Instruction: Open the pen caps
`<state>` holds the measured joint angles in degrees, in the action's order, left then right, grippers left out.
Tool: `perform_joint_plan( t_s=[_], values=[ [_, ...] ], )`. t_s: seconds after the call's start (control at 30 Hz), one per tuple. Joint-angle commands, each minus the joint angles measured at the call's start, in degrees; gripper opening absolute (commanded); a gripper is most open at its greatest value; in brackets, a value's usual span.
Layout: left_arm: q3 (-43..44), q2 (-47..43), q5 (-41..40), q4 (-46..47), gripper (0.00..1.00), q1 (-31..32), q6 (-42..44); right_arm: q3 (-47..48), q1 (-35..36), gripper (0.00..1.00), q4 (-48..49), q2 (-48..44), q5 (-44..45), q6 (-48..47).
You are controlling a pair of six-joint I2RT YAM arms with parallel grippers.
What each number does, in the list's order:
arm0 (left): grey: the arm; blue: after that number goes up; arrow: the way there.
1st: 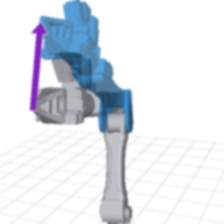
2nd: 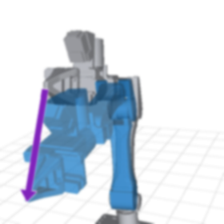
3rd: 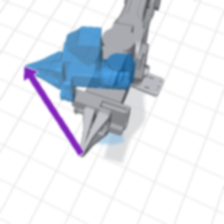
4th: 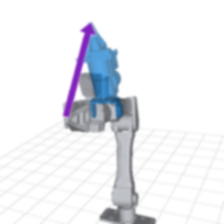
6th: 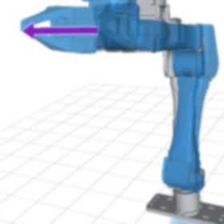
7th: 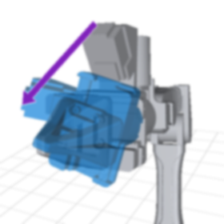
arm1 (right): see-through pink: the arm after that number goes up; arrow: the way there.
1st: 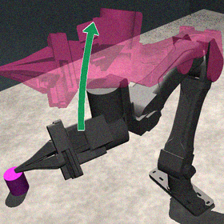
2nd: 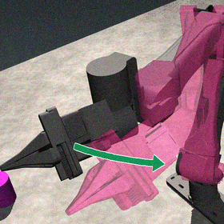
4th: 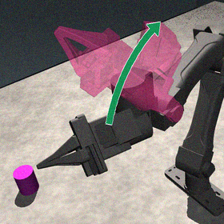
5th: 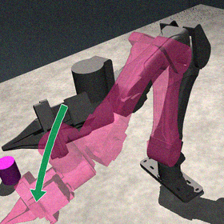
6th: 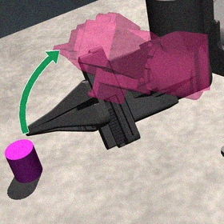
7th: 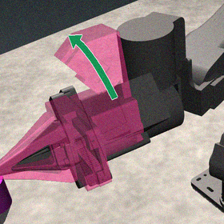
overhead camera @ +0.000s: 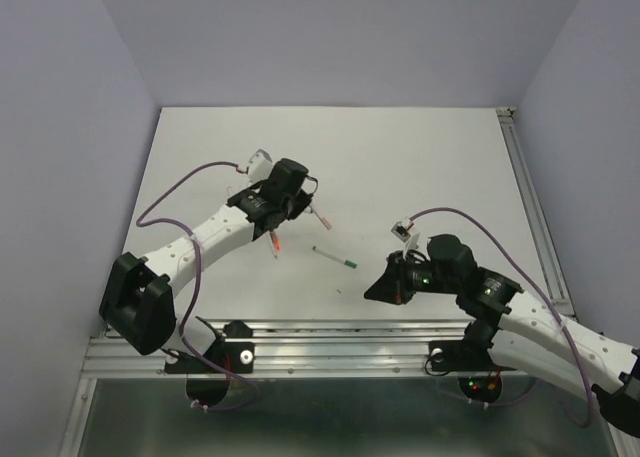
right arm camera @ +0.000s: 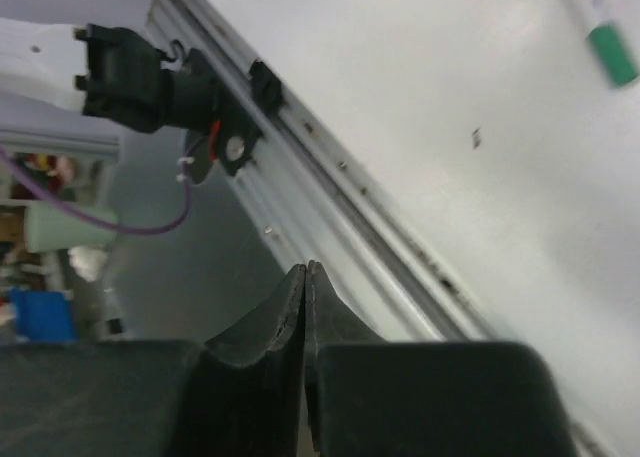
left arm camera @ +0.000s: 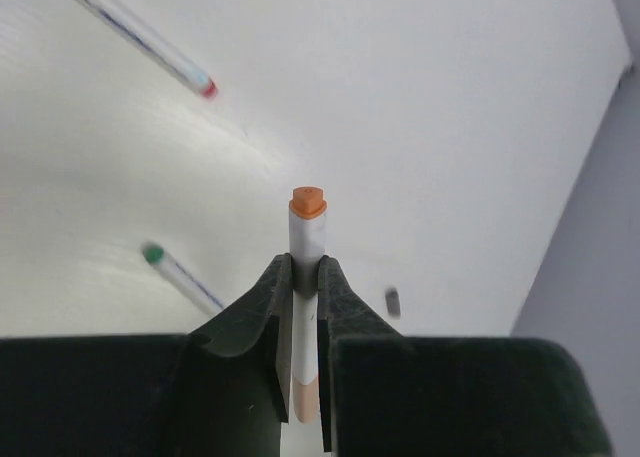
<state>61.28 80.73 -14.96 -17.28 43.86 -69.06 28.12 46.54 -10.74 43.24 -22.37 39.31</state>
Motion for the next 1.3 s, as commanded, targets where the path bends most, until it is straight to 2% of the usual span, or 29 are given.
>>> perform_joint_plan(
  t_s=[0.0,0.1,0.23,0.33,0.4,0.43,0.47,0.53,0.6,0.73,0.87,0.93,0.97,1.0,1.1,1.27],
  values=[
    [2.18,-2.41,-12.37,-1.18,0.00,-7.90,2.87,-1.66,0.92,0.01,-6.83,-3.69,-9.09,1.38],
    [1.22,-3.56,-11.93,-0.83,0.00,-9.93,5.14,-0.70,0.92,0.01,-9.73,-4.22,-5.16,1.21],
    [-0.10,-4.70,-10.71,-1.62,0.00,-10.28,6.92,1.76,0.92,0.01,-15.00,-0.98,5.56,0.94],
    [-2.03,-6.11,-5.63,-0.57,0.00,-10.28,8.67,4.22,1.00,0.14,-11.68,3.68,8.31,-1.50],
    [-4.49,-7.33,-2.28,1.62,0.00,-9.93,9.03,6.41,0.92,0.30,-6.96,6.75,7.52,-2.74],
    [-5.54,-7.77,1.48,2.68,0.00,-9.67,9.38,7.03,0.92,0.35,-5.10,7.72,7.52,-3.18],
    [-7.47,-8.04,3.08,4.78,0.00,-9.32,9.55,7.73,1.00,0.38,-3.51,8.60,7.52,-4.32],
    [-9.06,-8.65,5.90,6.72,0.00,-8.35,9.47,10.10,0.92,0.49,0.35,10.54,7.08,-5.64],
    [-10.03,-8.66,8.01,7.78,0.00,-5.81,8.68,11.78,0.92,0.66,2.47,13.79,6.55,-7.49],
    [-9.07,-7.96,8.11,8.49,0.00,-0.54,7.01,15.02,1.00,0.78,8.27,20.19,4.09,-10.30],
    [-7.76,-7.43,8.28,8.84,0.00,1.49,6.48,18.36,1.00,0.78,7.67,23.81,6.28,-11.88],
    [-7.31,-7.34,8.37,8.84,0.00,2.37,6.39,19.08,0.92,0.75,7.75,25.22,7.34,-12.15],
    [-7.31,-7.34,8.37,8.75,0.00,2.46,6.22,19.34,1.00,0.72,8.19,25.66,7.60,-12.15],
    [-7.40,-7.34,8.54,8.75,0.00,2.55,5.87,19.78,0.92,0.63,8.19,25.75,7.95,-11.89],
    [-7.49,-7.43,8.19,8.75,0.00,2.73,4.90,20.05,0.92,0.53,8.11,26.19,8.22,-11.19],
    [-6.44,-7.25,8.19,8.84,0.00,2.81,4.10,19.43,1.00,0.53,7.49,26.98,7.60,-10.31]
  ],
)
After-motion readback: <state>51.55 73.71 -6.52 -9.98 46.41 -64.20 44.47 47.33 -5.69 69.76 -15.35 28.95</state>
